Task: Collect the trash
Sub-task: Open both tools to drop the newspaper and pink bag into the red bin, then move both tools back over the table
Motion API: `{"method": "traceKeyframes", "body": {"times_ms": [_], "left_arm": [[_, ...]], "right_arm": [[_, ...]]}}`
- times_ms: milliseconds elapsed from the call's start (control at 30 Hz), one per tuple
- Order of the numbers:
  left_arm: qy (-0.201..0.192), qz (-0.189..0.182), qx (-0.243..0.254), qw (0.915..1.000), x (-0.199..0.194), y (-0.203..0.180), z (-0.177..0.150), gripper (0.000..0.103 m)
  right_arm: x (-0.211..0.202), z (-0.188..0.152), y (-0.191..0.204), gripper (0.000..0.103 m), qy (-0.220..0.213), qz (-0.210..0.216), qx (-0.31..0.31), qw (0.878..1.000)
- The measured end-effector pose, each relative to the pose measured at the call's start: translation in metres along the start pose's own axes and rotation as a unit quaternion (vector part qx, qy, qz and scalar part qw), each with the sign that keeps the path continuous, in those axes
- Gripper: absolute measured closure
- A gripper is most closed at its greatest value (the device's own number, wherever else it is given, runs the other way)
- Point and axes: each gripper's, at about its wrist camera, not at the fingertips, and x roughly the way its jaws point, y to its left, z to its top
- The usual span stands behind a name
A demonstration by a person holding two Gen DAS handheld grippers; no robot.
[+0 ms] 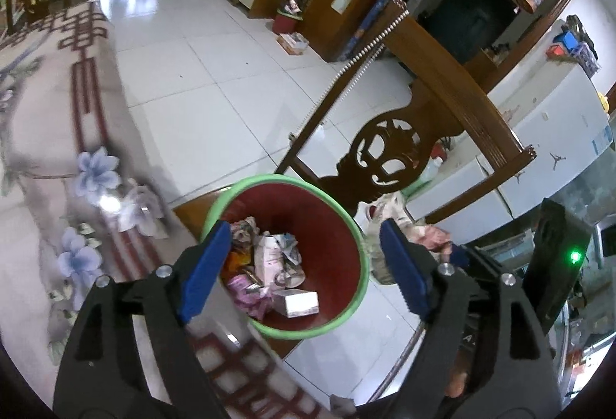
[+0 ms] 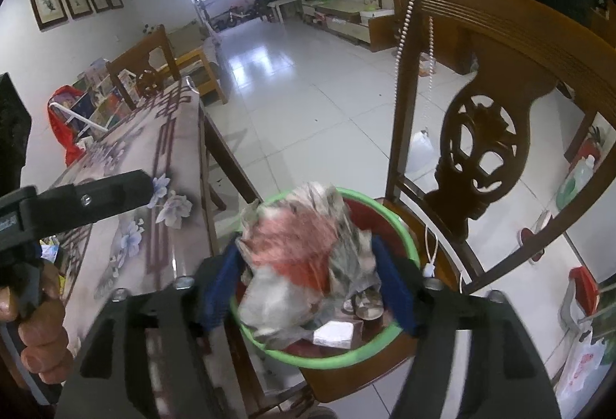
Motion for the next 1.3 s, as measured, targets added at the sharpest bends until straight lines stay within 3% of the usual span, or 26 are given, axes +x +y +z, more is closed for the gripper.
{"method": "traceKeyframes", "body": {"times_ms": [133,233,333,700,967,1300], "left_arm": [[-0.028,0.014,-0.013,0.9994,-0.024,0.011,-0.005,0.018],[-0.045,0.024,-0.028,0.9983,-0.042,0.024,-0.006,0.017],[-0.067,0.038,-0.037,0.9964,-0.064,0.035,-0.011,0.005],[-0.102,0.1,-0.026,0.9894,-0.13,0.06,-0.061,0.005],[-0.125,0.145,-0.022,0.9812,-0.185,0.086,-0.111,0.005],[-0.138,0.228,-0.095,0.959,-0.254,0.174,-0.17,0.005]], "right_arm": [[-0.003,0.003,0.01,0.008,-0.015,-0.004,-0.006,1.0],[-0.003,0.005,0.017,0.008,-0.017,-0.006,-0.009,1.0],[0.001,0.005,0.024,0.008,-0.013,-0.01,-0.016,1.0],[-0.008,-0.009,0.063,0.008,-0.013,-0.001,-0.055,0.998],[-0.018,-0.019,0.135,0.008,-0.028,0.032,-0.118,0.992],[-0.003,-0.059,0.243,0.007,0.008,0.1,-0.214,0.972]]}}
